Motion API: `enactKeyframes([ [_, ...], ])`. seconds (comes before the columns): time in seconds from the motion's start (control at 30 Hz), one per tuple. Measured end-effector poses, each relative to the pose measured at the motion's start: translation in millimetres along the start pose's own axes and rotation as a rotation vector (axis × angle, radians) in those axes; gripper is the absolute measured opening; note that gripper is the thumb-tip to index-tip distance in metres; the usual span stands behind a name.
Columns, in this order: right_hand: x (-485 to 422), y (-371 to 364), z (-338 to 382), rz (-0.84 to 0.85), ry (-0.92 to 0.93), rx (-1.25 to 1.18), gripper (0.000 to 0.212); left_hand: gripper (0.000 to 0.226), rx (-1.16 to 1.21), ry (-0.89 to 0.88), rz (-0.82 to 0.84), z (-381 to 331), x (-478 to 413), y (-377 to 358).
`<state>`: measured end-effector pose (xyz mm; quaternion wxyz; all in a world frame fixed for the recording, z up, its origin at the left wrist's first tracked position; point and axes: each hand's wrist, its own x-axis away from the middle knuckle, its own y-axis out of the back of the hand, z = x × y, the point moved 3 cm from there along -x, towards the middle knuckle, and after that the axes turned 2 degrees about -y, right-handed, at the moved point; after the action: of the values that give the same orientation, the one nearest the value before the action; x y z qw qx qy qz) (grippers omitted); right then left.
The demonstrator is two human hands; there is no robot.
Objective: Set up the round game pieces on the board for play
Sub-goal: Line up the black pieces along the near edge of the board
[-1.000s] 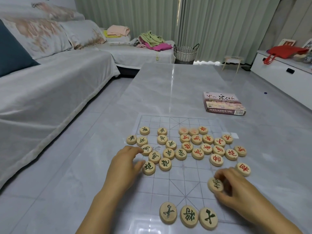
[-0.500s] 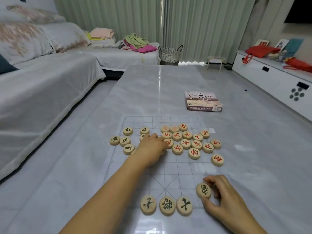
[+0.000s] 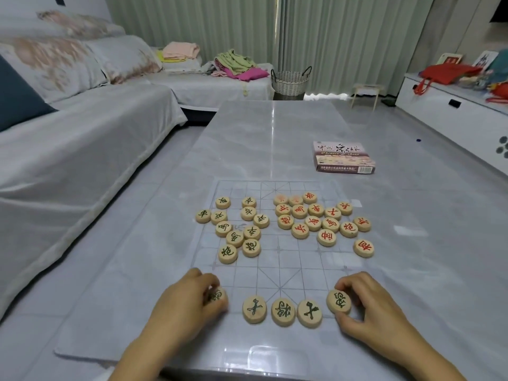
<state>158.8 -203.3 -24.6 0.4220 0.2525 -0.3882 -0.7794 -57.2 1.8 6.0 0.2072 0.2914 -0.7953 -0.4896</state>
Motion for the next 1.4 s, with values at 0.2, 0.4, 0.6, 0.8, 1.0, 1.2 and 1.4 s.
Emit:
enactKeyframes([
  [0.2, 11, -5, 1, -0.013, -0.013, 0.003, 0.035, 0.056, 0.157, 0.013, 0.044, 9, 18, -16],
  [0.4, 16, -10, -1, -0.058, 0.004, -0.012, 0.034, 0.049, 0.296, -0.030, 0.032, 19, 18, -16],
  [0.6, 18, -10, 0, -0.068, 0.016, 0.012, 0.028, 0.040, 0.195, 0.012, -0.058, 6, 17, -19],
  [0.8, 19, -12, 1, -0.052, 0.033, 0.017, 0.029, 0.051, 0.266, -0.063, 0.029, 15, 20, -18],
  [1.0, 19, -12, 0, -0.054, 0.031, 0.027, 0.028, 0.040, 0.256, -0.078, -0.006, 12, 19, -20],
  [1.2, 19, -12, 1, -0.054, 0.040, 0.034, 0.033, 0.039, 0.224, -0.092, -0.019, 11, 19, -19],
  [1.4, 20, -12, -1, -0.042, 0.040, 0.025, 0.038, 0.038, 0.225, -0.097, -0.023, 11, 19, -19],
])
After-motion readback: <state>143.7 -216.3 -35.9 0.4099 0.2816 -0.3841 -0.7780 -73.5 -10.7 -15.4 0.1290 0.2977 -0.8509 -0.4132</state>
